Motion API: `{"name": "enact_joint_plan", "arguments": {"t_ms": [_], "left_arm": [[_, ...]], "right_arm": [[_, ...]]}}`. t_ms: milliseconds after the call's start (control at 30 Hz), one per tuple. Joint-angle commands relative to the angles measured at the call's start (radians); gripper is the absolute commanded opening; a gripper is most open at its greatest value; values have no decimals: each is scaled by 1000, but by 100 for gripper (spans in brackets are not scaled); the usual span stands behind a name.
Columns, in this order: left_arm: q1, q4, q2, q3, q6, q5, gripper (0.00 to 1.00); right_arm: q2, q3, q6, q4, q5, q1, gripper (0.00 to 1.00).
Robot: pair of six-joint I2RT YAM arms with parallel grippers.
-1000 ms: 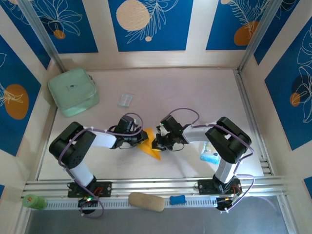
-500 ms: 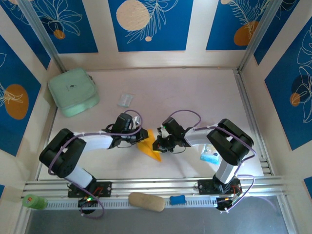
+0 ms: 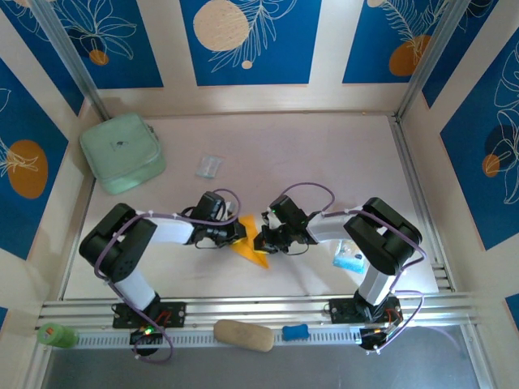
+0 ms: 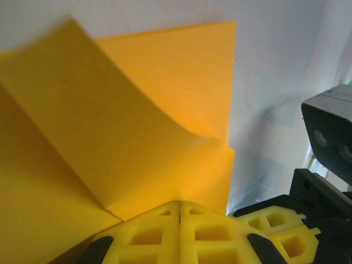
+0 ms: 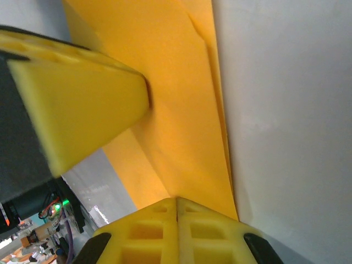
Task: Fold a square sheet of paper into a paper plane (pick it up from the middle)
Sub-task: Perform the fourth fold on the wing at the bottom-center of the table.
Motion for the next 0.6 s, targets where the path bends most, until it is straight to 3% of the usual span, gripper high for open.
{"name": "enact_joint_plan", "arguments": {"t_ms": [0,567], "left_arm": [[65,-73,20,26,53,-82,1],[292,-50,68,50,120,5,1]], "right_arm": [[26,-49,0,-142,33,9,0],[3,-43,-14,-164,38,7,0]]}}
